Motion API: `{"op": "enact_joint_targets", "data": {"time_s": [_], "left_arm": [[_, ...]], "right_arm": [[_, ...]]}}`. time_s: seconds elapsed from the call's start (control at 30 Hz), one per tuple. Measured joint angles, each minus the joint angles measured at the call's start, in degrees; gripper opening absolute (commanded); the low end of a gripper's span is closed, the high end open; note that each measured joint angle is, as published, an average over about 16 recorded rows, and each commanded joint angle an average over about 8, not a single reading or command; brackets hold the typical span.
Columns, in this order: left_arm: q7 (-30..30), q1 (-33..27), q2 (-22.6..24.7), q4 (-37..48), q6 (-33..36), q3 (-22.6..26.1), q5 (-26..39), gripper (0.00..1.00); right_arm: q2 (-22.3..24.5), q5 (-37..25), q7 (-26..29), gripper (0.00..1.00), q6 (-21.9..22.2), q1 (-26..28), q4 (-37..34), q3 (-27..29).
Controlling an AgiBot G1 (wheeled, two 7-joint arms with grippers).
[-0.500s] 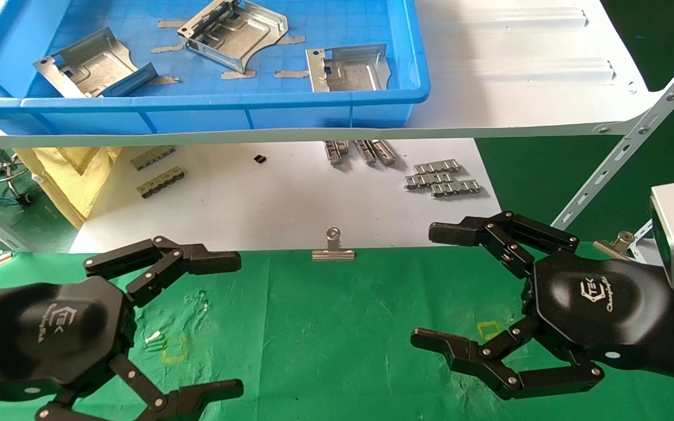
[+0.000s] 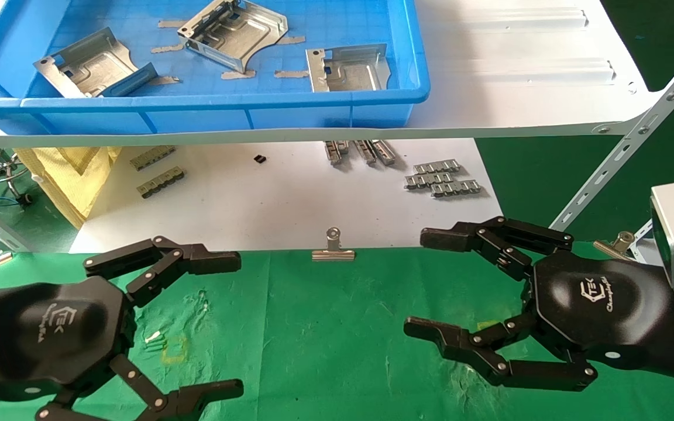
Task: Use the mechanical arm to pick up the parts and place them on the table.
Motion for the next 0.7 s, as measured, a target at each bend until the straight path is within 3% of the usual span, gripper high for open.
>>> {"op": "enact_joint_targets", "data": {"time_s": [0.7], "left_arm": [[-0.2, -0.5, 0.0, 0.2, 0.0, 0.0, 0.1, 1.0]], "right_arm": [[0.0, 0.0, 0.0, 0.0, 0.0, 0.0, 0.0, 0.0]]}}
